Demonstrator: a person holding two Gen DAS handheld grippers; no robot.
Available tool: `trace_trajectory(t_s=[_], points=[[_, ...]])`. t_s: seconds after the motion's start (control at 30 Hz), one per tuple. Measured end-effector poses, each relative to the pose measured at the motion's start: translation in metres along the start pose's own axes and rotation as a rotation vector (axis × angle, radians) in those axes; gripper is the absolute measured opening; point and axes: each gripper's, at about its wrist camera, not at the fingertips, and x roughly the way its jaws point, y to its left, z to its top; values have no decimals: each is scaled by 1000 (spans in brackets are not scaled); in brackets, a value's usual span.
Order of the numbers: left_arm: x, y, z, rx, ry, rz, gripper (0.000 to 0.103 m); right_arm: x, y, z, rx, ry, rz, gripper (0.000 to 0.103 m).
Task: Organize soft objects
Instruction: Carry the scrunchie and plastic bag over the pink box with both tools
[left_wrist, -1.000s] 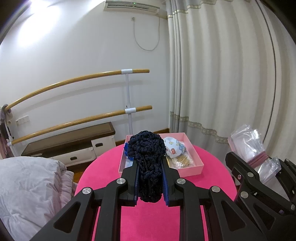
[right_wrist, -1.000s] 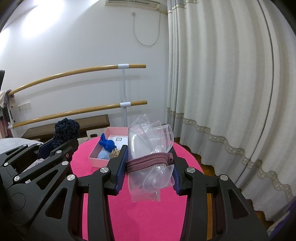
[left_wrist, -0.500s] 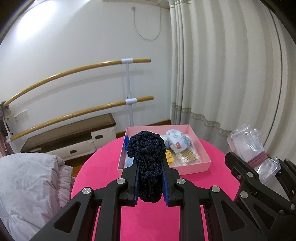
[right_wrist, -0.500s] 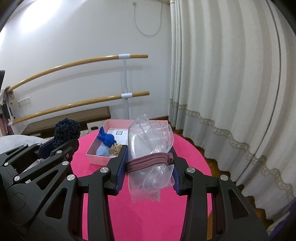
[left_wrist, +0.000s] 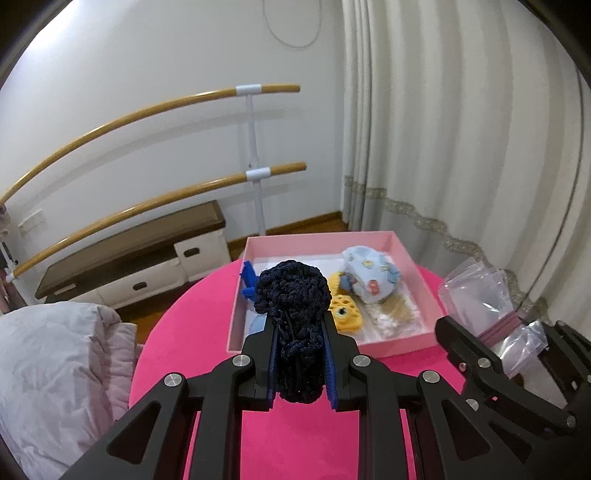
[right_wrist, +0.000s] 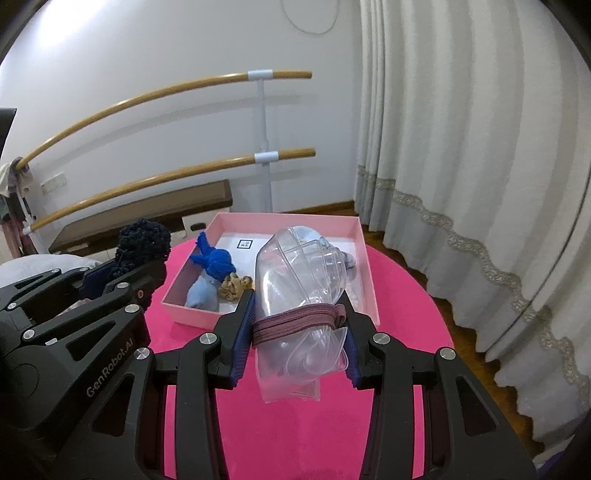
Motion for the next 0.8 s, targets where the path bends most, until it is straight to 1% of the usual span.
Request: trace_trajectory(t_s=[0.07,0.23,0.37,0.5,0.63,0.8], points=[[14,0,12,6,11,15,19,10,1,5,-10,11,-10,38],[57,0,48,20,58,22,19,35,2,23,-23,36,-16,38],[89,0,76,30,76,41,19,55,7,37,-41,51,-26,38],[129,3,101,37,118,23,19,77,10,49,-56,77,-19,38],[168,11,120,40,159,35,19,102,15,58,-75,95,-38,38],[216,15,134,30,223,45,19,130,21,58,-80,146,-5,38]])
